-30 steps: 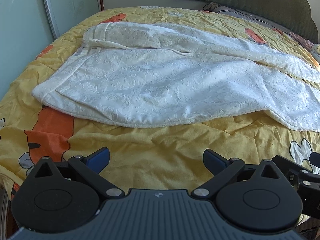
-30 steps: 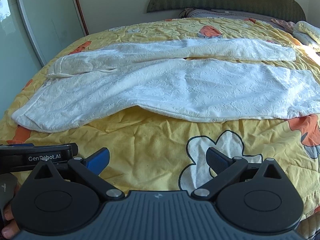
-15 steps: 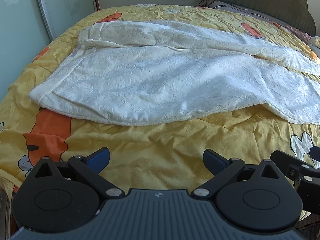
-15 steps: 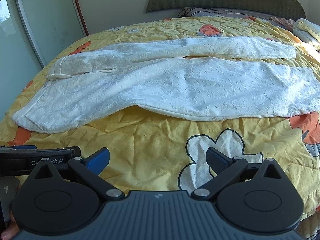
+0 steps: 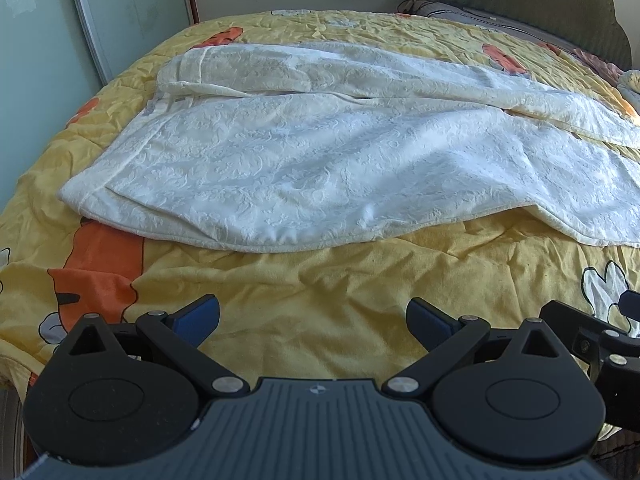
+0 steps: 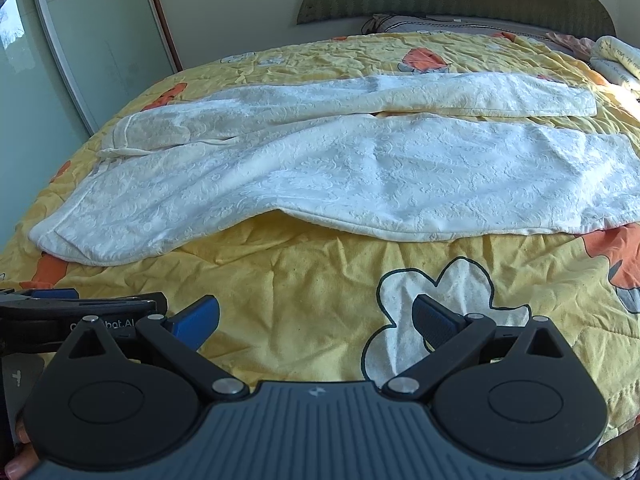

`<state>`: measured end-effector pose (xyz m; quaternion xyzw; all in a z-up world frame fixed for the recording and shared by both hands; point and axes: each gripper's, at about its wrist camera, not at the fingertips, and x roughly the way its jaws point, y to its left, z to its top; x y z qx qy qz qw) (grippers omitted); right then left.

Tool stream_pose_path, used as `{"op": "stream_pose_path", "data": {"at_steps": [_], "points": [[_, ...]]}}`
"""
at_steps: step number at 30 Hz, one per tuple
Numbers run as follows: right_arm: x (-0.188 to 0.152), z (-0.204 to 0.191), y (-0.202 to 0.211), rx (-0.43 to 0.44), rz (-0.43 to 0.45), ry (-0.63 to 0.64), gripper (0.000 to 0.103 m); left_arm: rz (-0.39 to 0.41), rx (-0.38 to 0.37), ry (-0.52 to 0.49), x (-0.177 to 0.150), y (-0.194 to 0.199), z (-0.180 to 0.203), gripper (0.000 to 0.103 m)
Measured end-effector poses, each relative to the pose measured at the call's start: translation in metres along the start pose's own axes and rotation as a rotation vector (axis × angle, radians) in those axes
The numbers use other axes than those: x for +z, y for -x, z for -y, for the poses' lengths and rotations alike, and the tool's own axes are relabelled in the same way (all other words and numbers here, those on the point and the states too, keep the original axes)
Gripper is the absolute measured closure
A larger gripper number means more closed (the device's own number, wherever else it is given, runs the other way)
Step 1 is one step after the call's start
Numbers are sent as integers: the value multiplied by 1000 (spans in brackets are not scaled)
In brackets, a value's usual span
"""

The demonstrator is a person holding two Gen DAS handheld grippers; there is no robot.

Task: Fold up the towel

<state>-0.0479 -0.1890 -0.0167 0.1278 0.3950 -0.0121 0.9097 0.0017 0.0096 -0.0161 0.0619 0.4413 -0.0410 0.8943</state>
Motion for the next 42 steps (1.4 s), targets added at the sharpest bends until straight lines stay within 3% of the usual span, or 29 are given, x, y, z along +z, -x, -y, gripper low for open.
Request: {"op": "stream_pose_path", "data": {"at_steps": [16,19,23,25,28,32,37,39,42], "points": [[4,0,0,31,16,25,0,29,6,-11,3,1,-2,4],[27,-5,7,124,123,145,0,95,23,2,10,5,-9,4],[84,-23,6,264,321,369,0,147,49,51,29,7,-27,3],[119,-38,-15,334,337,474,0,165,71,79,40,7,-38,3],[168,-63,-67,385,251,609,0,177,114,116,55,0,-56,3],[226,-82,-152,375,115,617,0,152,149,154,70,-14,-78,3],[277,-96,-256,344,27,610,0,96,142,177,84,-35,-95,3],[292,-101,-289,364,-10,583,8,94,150,169,90,-39,-98,3],[310,-107,-331,413,-88,525,35,94,182,165,101,-48,-102,2]]}}
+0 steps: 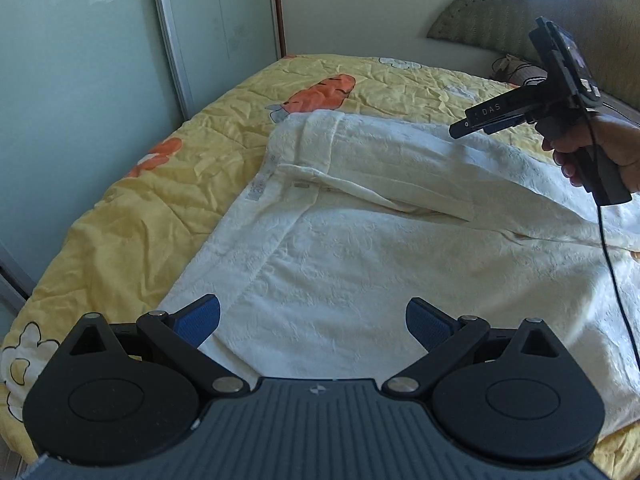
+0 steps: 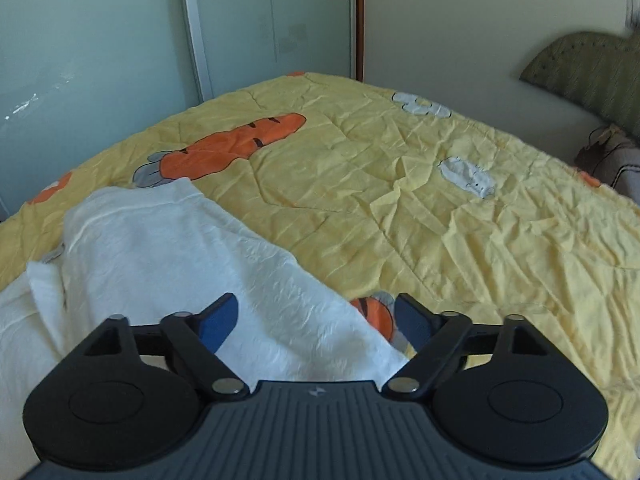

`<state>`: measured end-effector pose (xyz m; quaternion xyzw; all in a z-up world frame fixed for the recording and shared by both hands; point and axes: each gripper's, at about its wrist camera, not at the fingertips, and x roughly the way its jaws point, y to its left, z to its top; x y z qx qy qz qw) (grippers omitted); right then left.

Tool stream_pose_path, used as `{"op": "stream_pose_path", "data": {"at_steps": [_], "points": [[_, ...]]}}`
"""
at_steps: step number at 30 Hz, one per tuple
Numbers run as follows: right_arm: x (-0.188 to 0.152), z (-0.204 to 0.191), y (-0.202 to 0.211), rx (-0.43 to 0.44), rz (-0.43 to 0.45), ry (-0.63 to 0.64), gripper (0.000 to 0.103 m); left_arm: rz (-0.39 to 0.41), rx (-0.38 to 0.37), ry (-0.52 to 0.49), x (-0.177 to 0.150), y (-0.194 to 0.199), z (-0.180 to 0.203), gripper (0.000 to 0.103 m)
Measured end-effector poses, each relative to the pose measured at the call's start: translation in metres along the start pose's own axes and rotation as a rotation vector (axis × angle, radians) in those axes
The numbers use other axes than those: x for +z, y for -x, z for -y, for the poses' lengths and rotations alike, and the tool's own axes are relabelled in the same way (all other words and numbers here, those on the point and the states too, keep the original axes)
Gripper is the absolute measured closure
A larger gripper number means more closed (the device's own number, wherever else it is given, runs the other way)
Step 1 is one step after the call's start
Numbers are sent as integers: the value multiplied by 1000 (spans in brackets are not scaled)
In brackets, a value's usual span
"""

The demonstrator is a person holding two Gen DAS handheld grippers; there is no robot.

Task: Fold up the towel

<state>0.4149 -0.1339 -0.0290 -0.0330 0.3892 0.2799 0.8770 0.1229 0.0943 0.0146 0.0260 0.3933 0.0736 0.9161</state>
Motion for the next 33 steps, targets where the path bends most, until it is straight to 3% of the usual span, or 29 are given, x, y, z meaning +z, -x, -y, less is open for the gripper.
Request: {"op": "stream_pose_path", "data": {"at_steps": [1,5,6,7,10,14,20,24,28,29,33], "points": [[4,5,-10,15,-15,-17,43,-3,6,2,4,-4,0,2],[10,14,-30,119,-41,-14,45,-31,-4,16,17,-22,0,3],[9,10,-28,131,-46,17,53,-36,-11,19,21,-26,0,3],[8,6,-26,159,-47,41,78,-41,-20,26,25,-30,0,3],[0,-21,-10,83,-8,196,93,-43,-41,68,38,-41,-4,3],[-26,-82,34,-103,148,501,95,-35,-102,149,56,-46,-15,4],[-111,-168,117,-229,318,900,95,58,-381,390,64,-29,-50,3],[-164,-196,143,-219,326,985,96,55,-487,475,58,-28,-52,2],[-183,-198,141,-182,298,931,96,-31,-460,565,52,-49,-47,4],[-182,-197,139,-178,304,912,96,-47,-447,604,49,-57,-49,11],[-180,-195,139,-219,337,914,90,-132,-460,740,37,-80,-61,63]]}}
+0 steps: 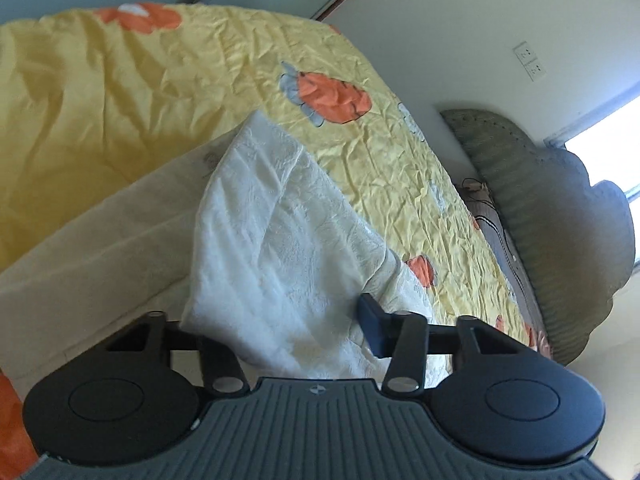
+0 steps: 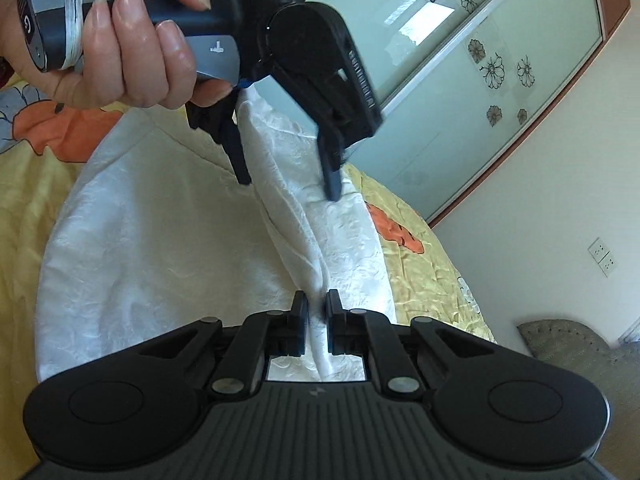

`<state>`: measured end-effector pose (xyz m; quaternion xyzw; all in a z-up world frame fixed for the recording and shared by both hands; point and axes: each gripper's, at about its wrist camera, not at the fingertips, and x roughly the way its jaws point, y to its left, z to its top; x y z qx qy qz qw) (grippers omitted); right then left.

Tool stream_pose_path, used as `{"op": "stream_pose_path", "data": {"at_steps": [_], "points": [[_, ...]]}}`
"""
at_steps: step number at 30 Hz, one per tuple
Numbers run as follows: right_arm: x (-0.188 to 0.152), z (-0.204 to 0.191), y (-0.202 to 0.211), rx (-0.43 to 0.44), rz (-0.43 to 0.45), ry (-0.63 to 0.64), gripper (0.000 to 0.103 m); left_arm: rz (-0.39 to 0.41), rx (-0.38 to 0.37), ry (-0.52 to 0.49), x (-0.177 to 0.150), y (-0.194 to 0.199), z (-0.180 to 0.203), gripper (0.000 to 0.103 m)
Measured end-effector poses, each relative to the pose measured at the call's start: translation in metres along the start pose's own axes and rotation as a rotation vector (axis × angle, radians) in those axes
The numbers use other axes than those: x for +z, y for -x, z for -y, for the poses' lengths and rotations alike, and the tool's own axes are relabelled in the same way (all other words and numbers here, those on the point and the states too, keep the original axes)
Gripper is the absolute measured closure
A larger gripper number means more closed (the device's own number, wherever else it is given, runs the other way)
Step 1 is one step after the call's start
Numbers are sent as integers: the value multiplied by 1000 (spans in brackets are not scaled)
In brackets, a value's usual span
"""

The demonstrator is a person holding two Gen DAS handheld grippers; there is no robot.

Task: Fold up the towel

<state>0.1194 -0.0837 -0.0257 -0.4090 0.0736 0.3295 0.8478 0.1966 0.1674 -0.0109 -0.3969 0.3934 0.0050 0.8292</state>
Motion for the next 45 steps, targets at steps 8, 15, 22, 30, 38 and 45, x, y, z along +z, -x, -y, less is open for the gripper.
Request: {"op": "stream_pose_path", "data": {"at_steps": [8,15,22,30,38,45], "points": [[-59,37,25,-169,-210,113,36,86,23,-117,-8,21,3,93],[-110,68,12,-211,-364,31,51,109,31,-180,-12,28,15,94],[-119,52,3,-255,-420,91,99,80,16,-240,-1,33,17,94],[-66,4,115,-228,-373,38,100,-9,-7,-359,-2,64,-10,94],[-66,-60,126,-104,-417,-17,99,12,179,-535,-41,62,-22,94],[-62,-65,128,-111,-385,-107,99,76,248,-549,-44,53,-19,94]]}}
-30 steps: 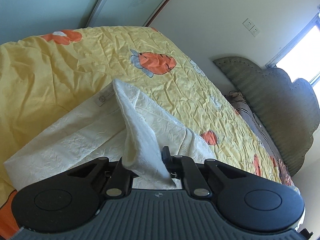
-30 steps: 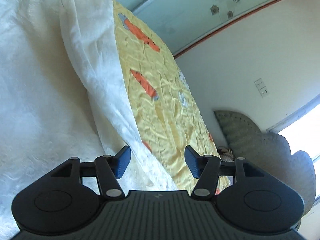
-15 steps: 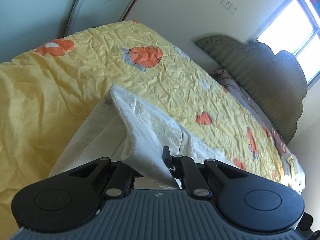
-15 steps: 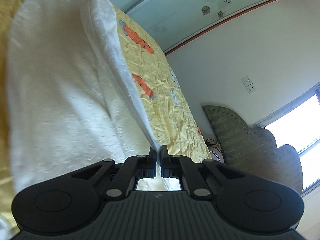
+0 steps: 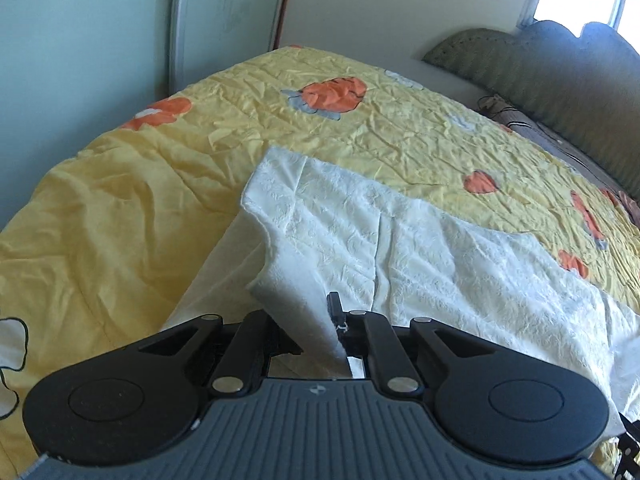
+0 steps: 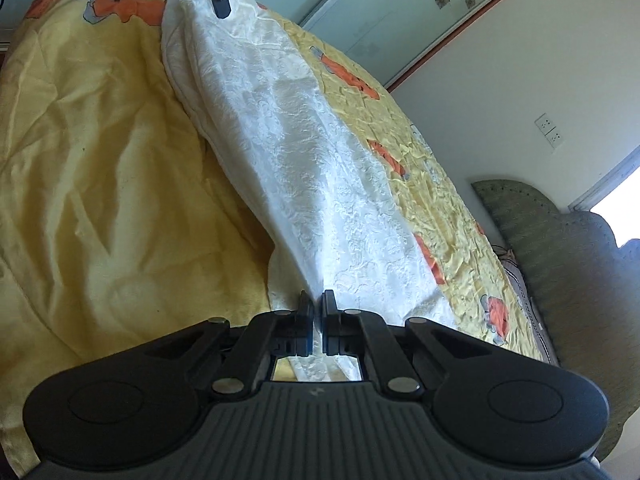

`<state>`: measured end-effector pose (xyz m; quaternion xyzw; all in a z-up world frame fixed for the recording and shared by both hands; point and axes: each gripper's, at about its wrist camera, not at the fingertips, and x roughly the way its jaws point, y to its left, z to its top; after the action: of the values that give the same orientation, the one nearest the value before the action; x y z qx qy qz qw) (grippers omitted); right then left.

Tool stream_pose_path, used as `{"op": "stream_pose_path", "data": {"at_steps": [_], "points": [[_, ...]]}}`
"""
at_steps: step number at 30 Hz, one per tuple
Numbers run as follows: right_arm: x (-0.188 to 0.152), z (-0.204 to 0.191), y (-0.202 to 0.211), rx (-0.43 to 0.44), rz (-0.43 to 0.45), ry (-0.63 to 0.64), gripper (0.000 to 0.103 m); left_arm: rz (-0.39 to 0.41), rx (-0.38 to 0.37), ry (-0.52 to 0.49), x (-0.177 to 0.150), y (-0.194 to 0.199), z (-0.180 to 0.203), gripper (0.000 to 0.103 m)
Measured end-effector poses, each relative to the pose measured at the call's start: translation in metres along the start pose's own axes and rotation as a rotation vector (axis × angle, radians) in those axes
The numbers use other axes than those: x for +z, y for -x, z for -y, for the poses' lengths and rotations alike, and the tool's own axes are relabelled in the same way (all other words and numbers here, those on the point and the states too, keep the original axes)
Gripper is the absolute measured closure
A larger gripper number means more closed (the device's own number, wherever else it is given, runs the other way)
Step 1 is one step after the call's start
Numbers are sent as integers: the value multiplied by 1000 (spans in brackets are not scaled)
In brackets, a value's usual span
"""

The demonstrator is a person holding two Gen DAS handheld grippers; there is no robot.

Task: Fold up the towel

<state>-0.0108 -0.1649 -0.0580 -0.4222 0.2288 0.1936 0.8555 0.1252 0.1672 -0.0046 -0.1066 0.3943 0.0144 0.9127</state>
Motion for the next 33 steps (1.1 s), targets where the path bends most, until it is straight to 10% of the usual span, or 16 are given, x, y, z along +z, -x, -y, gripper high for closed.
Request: {"op": "stream_pose_path", "data": {"at_steps": [4,9,12,17,20,27,33], "points": [[-1,-7,-2,24,-16,-65,99,12,41,-19,-3,-9,3,92],[-10,-4,14,37,3,-52,96,-9,69,-26,1,4,-1,61],[-27,36,37,121,34,-252,94,15,169,-27,5,22,-1,54],[-103,105,44,-16,-42,-743,93,130,259,-81,13,52,27,50],[-164,129,33,37,-160,-1061,92,151,160,-154,14,57,64,41],[-270,191,39,40,157,-1743,92,89,-170,-529,-34,40,199,36],[-311,200,-6,193,121,-2117,91,73,-358,-792,-100,25,283,32]]}}
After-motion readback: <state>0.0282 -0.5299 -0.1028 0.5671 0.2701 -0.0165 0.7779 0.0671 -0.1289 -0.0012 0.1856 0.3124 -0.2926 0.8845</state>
